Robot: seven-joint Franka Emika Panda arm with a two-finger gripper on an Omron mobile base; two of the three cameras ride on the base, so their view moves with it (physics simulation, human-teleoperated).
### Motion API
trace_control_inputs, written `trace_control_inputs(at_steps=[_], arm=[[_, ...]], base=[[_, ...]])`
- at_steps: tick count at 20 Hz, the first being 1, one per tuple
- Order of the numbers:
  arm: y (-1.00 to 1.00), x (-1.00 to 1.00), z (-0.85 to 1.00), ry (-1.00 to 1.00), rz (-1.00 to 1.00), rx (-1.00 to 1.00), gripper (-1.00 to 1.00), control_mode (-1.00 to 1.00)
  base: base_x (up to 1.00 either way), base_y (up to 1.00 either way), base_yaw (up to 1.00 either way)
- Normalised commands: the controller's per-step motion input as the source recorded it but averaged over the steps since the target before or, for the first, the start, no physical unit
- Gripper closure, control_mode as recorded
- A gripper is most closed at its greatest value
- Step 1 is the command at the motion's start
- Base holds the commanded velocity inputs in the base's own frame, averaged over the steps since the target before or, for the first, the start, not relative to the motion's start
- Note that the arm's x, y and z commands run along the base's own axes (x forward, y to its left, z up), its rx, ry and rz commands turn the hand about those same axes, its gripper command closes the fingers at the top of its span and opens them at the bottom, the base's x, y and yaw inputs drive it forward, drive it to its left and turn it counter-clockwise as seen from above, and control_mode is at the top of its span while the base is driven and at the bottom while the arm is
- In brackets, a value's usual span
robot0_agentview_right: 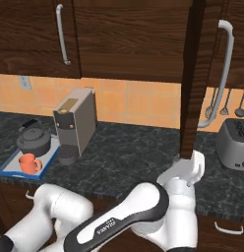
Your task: Pick the kettle from the counter and place it on the tray. Then pick the mug from the cabinet and place it on the tray. Then close the cabinet doors.
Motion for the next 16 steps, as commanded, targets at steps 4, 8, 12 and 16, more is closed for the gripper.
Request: trace_control_inputs(at_steps=[4, 8, 12, 16], arm=[[-0.45, 0.06, 0.16, -0.29, 0.04, 0.24, 1.00, -1.00], [-0.32, 0.10, 0.52, -0.50, 0.03, 0.08, 1.00, -1.00], [-0.35, 0.15, 0.71, -0.51, 0.00, 0.08, 1.00, -1.00], [-0.02, -0.01, 0.28, -0.56, 0.00, 0.01, 1.00, -1.00]], base=[[0.00, 0.00, 0.00], [0.00, 0.00, 0.00], [0.00, 0.00, 0.00], [0.00, 0.00, 0.00]])
